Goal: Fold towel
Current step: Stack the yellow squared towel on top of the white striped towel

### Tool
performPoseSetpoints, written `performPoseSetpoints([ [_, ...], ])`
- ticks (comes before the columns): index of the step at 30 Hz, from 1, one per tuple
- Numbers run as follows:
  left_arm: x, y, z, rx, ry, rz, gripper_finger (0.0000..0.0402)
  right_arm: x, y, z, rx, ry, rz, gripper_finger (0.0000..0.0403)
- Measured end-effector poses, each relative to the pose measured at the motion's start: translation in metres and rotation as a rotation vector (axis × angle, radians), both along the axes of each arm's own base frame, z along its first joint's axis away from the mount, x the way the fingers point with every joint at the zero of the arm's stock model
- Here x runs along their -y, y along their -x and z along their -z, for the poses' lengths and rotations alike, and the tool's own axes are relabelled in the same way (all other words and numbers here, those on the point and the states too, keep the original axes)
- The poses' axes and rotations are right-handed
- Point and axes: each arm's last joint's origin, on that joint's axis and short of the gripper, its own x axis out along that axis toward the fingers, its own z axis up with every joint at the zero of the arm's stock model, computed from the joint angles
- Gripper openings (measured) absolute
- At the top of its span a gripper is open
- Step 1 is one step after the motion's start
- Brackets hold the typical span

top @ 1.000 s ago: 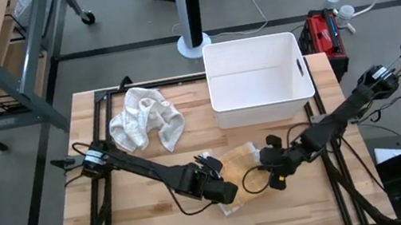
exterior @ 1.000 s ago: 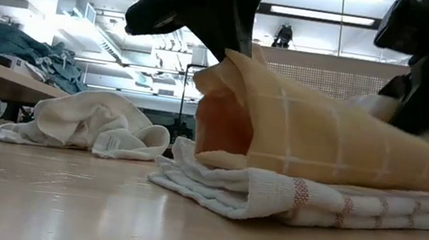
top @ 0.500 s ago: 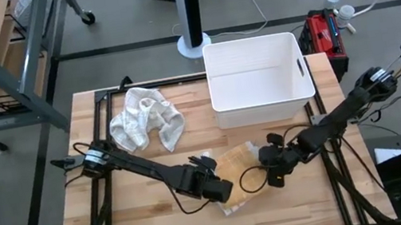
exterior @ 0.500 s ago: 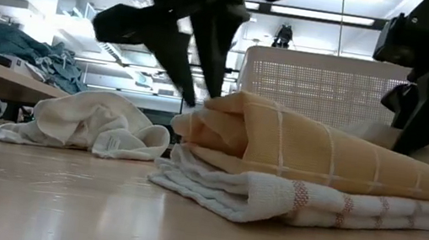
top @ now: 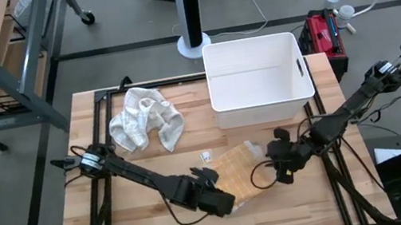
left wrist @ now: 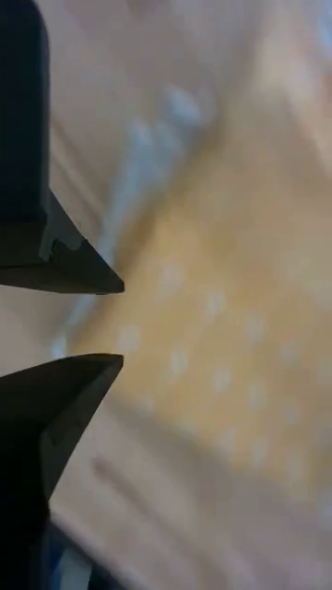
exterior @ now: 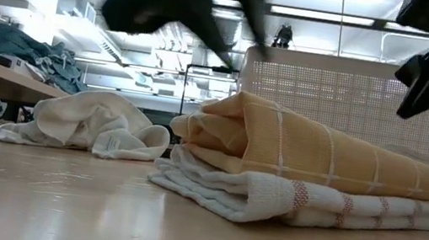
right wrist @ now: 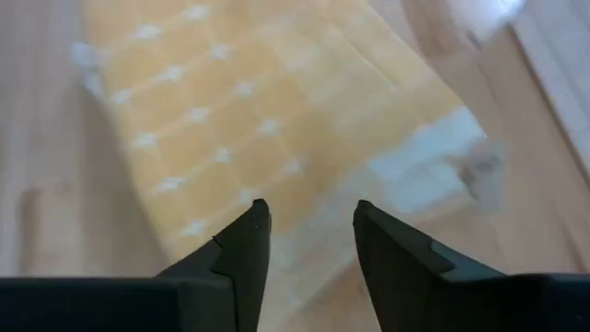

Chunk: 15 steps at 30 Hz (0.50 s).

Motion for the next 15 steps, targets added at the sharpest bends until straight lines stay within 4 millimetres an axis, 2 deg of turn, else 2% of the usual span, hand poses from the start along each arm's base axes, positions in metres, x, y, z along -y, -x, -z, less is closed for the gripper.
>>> performPoseSetpoints([
  [3, 0.006, -0.013, 0.005, 0.117, -0.061, 0.066, 0.0090, -0.008, -0.001, -0.003, 0.048, -0.019, -0.050, 0.0130],
  [6, 0.003, -0.027, 0.018, 0.156, -0.096, 0.090, 0.0076, -0.018, -0.006, 0.002, 0.059, -0.053, -0.092, 0.0105],
  [10, -0.003, -0.038, 0.040, 0.133, -0.106, 0.093, 0.0066, -0.031, -0.014, 0.018, 0.018, -0.051, -0.128, 0.0067],
  [15, -0.004, -0.041, 0.063, 0.058, -0.030, 0.102, 0.0060, -0.035, -0.019, 0.046, -0.110, 0.023, -0.126, 0.0017],
])
